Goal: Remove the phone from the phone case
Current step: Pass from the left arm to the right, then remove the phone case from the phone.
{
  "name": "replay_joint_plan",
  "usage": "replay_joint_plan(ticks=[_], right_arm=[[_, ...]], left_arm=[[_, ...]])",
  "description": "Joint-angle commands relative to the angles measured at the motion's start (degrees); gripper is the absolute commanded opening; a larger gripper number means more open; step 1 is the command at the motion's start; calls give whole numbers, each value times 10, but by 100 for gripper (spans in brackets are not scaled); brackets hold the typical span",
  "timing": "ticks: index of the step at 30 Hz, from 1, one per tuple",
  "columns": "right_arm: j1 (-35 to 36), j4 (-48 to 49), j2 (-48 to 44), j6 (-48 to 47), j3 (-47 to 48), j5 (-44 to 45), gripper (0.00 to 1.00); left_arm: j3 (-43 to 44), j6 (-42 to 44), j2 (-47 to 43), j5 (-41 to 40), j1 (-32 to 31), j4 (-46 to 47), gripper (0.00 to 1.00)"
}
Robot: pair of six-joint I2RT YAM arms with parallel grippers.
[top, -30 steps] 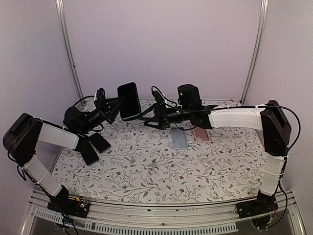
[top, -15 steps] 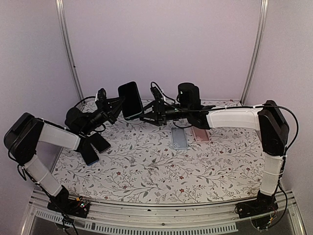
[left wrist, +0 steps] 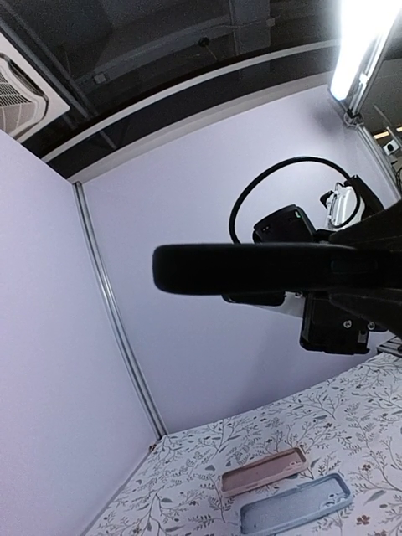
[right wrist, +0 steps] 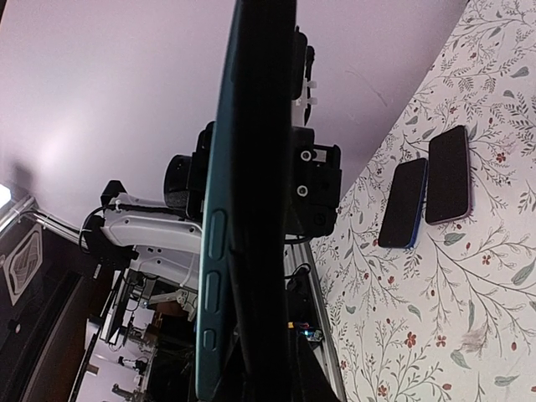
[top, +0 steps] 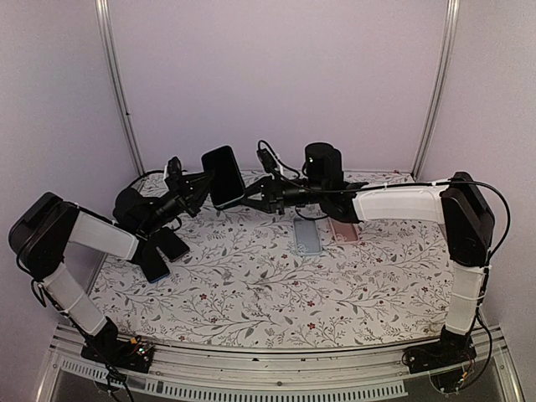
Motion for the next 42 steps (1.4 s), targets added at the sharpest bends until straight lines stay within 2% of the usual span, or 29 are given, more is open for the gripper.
replay_joint_plan(ticks=[1, 14, 21, 28, 35, 42], right_arm=[[-7, 12, 0, 0, -10, 41, 0], [-10, -5, -13, -23, -23, 55, 0], [-14, -49, -18, -49, -22, 81, 0], [-14, -114, -22, -87, 0, 108, 0], [-15, -196, -11, -120, 42, 135, 0], [-14, -229, 0, -132, 67, 142, 0]], left_arm=[[-1, 28, -6, 64, -25, 42, 10], [1, 141, -73, 76, -3, -159, 64], [42, 283, -147, 41, 2, -446, 86], [86, 413, -201, -37, -4, -674, 91], [157, 553, -216, -169, -50, -865, 92], [232, 630, -168, -290, -121, -953, 92]])
